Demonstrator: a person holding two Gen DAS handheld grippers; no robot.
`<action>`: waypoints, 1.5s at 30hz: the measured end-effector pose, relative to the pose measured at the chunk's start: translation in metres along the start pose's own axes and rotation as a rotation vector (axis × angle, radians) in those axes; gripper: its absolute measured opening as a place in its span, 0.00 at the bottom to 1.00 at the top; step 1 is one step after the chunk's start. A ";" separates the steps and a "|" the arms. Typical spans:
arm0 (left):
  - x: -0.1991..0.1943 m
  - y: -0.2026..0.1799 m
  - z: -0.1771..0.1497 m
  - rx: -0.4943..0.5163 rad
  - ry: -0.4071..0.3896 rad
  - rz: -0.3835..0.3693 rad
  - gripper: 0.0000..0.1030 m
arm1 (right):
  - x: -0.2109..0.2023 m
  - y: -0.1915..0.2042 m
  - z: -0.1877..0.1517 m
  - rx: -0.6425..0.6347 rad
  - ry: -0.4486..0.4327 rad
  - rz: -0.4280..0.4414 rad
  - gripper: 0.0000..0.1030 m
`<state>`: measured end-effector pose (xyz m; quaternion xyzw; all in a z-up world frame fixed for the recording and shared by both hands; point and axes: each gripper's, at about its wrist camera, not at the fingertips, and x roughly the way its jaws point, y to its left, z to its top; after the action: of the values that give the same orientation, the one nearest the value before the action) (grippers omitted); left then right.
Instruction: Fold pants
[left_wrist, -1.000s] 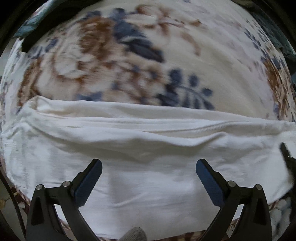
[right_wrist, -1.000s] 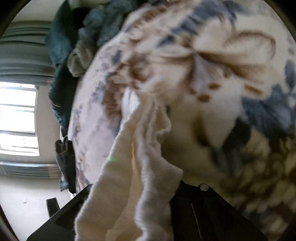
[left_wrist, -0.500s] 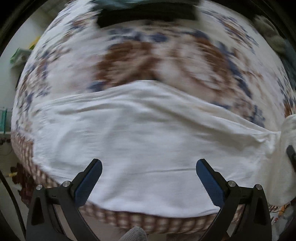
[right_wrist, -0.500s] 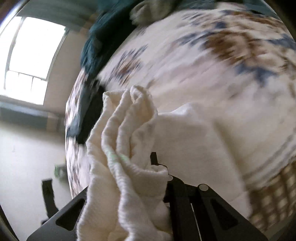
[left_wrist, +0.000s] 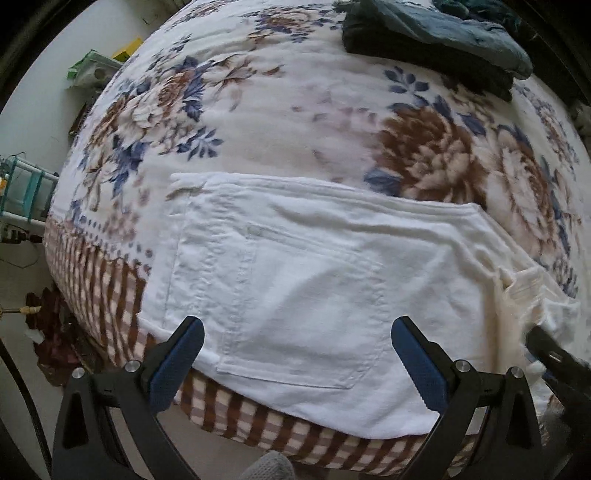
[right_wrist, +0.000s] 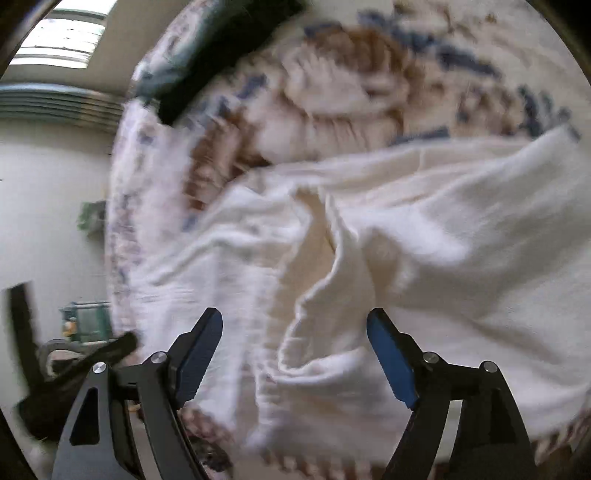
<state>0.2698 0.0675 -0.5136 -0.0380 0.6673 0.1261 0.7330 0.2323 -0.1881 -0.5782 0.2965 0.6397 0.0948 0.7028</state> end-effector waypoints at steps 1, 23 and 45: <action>-0.005 -0.009 -0.001 -0.002 -0.001 -0.029 1.00 | -0.019 0.000 0.000 0.005 -0.006 0.045 0.80; 0.056 -0.097 -0.035 0.095 0.158 -0.082 1.00 | -0.074 -0.148 0.051 0.238 0.040 -0.316 0.80; 0.029 -0.097 -0.092 0.135 0.208 -0.302 0.10 | -0.039 -0.176 -0.038 0.594 0.136 -0.066 0.19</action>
<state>0.2055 -0.0430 -0.5633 -0.1013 0.7331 -0.0348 0.6716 0.1461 -0.3386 -0.6399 0.4610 0.6942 -0.0995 0.5437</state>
